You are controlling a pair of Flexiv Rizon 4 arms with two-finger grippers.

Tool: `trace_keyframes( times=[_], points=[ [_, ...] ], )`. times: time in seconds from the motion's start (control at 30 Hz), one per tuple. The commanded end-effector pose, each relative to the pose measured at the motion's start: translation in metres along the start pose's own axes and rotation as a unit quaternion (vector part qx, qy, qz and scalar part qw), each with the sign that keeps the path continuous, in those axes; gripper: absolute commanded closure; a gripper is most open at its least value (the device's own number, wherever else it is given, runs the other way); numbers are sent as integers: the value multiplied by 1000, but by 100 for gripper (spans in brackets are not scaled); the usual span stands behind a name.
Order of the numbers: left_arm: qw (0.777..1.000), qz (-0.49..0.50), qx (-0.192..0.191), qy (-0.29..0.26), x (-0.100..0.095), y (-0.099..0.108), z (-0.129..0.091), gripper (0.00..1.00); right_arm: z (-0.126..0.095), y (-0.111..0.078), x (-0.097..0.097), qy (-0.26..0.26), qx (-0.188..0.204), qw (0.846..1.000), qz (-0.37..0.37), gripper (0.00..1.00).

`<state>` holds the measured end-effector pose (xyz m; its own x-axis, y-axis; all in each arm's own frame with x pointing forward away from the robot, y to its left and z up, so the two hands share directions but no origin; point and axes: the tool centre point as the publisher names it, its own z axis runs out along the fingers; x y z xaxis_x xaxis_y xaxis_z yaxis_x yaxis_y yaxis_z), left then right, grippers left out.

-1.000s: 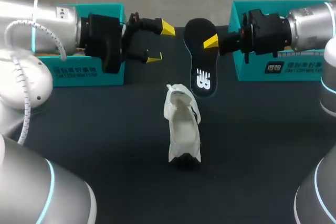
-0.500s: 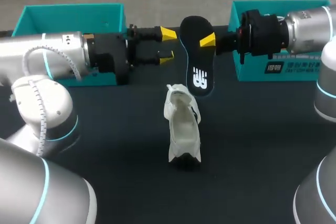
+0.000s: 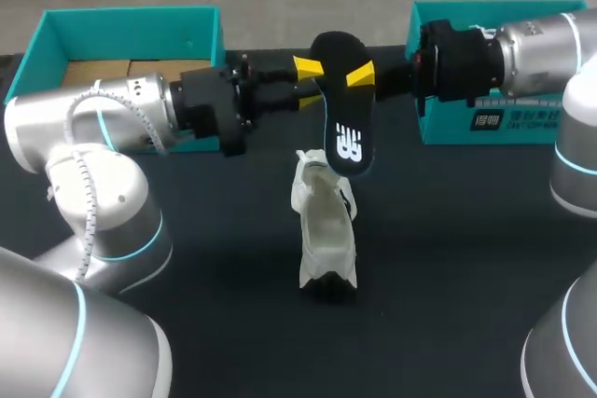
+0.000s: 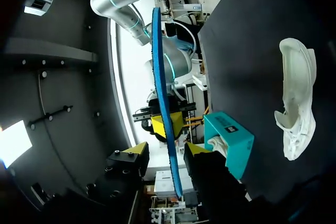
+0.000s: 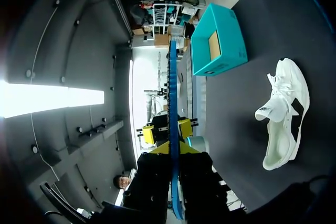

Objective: Take the shoe out of the shoebox, open the shoe tongue, remove and reinsert the insole, then place the shoe into the shoebox

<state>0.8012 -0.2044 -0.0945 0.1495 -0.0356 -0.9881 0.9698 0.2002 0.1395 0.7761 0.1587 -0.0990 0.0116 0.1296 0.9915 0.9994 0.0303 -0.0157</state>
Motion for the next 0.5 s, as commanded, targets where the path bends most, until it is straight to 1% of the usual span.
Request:
trace_keyframes(
  times=[0.03, 0.2, 0.4, 0.5],
  points=[
    [1000, 0, -3, -3, 2, 2, 10, 60, 4, 0, 0, -1, 2, 1000, 1, 100],
    [1000, -2, -7, -5, 4, 3, 14, 63, 8, -3, 2, 0, 7, 1000, 0, 100],
    [1000, -3, -9, -6, 5, 3, 16, 71, 8, -4, 2, 1, 7, 1000, -1, 100],
    [1000, -4, -9, -5, 6, 3, 16, 74, 9, -5, 2, 2, 8, 1000, -1, 100]
  ],
)
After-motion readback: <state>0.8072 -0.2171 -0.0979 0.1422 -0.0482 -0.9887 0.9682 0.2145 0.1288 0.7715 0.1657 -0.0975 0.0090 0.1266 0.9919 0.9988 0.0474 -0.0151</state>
